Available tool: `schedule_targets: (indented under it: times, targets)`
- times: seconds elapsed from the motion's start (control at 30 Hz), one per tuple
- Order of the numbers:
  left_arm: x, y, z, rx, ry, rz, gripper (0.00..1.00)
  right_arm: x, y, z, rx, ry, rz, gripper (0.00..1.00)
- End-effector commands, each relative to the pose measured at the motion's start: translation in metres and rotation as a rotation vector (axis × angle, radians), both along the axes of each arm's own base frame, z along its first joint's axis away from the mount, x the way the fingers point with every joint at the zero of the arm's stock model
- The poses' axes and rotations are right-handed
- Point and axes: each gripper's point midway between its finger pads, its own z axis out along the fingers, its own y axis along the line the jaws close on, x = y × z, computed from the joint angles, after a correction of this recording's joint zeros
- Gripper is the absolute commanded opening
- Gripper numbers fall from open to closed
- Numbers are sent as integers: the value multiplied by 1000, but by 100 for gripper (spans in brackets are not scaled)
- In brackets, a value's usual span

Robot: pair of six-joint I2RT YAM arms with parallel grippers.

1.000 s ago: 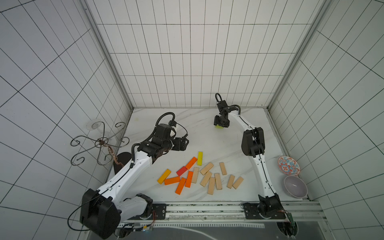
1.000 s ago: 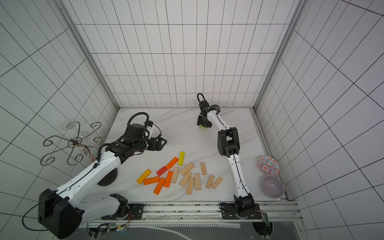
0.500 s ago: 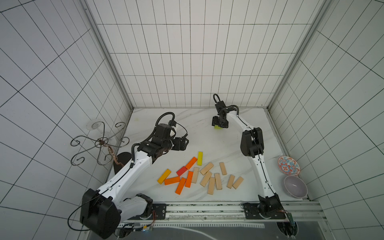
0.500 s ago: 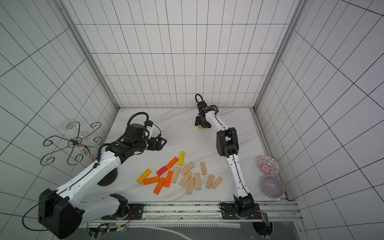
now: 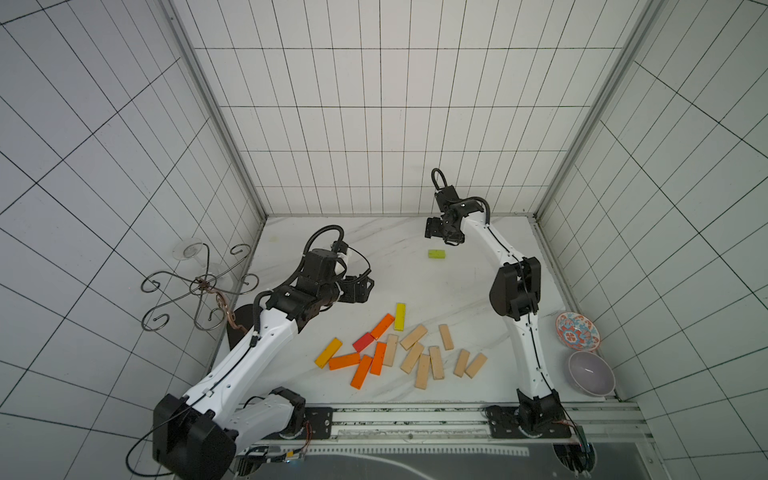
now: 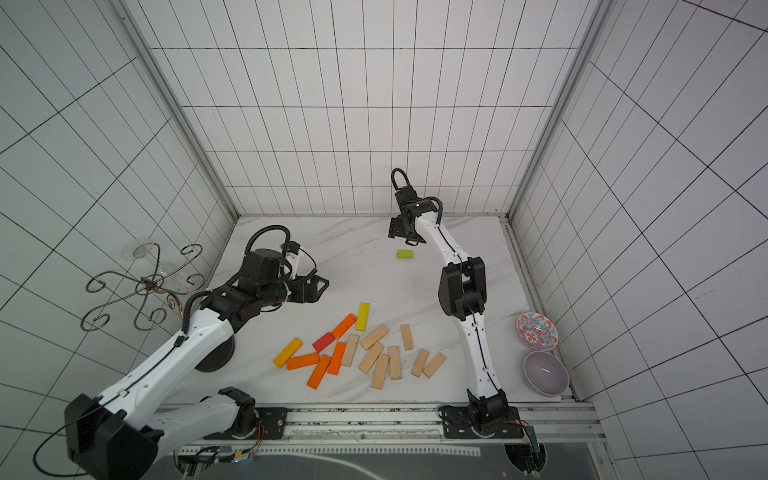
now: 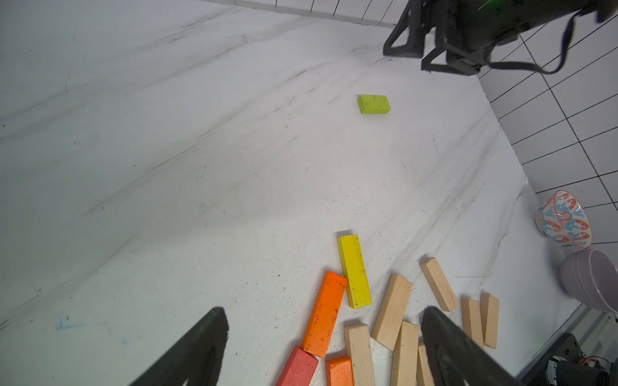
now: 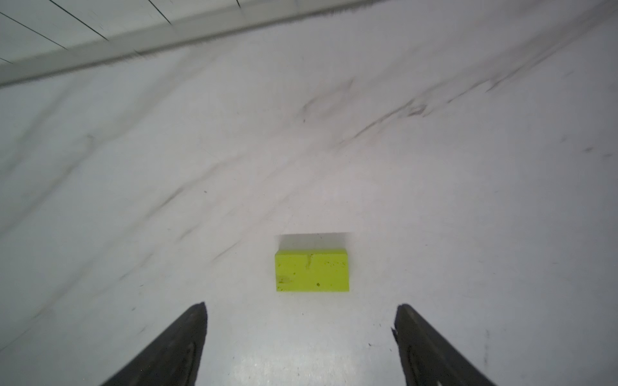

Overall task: Assemble a giraffe with building blocks
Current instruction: Adjust the building block at the center of the board, then pick up the building block from the center of the board.

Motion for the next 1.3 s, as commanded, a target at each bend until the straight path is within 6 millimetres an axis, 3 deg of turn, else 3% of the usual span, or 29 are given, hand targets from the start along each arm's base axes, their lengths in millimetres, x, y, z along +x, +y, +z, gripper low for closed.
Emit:
schedule_targets:
  times: [0.0,0.1,0.23,0.4,0.57,0.67,0.83,1.1,1.27]
  targets:
    - [-6,4,1,-2,2,6,90,-42,-16,59,-41,-64,-12,89]
    - [-12,3,-1,-12,8,-11,90,-82,-18,54,-41,-41,7,88]
    - [-20,1,-10,-25,35,-29,90,-141,-18,23,-71,33,-11,83]
    - [-29,3,-21,-28,71,-24,89,-213,6,-14,-49,118,13,77]
    - [-36,8,-30,-24,86,-9,89,-270,47,-41,102,185,26,71]
    - [-38,10,-34,-19,93,-2,89,-287,65,-51,168,220,-17,71]
    - [-39,13,-35,-9,91,2,90,-298,91,-60,207,263,-87,71]
    - [-39,14,-36,4,77,-2,89,-302,104,-79,236,313,-188,65]
    - [-39,11,-38,-4,74,-20,90,-308,102,-95,193,373,-248,64]
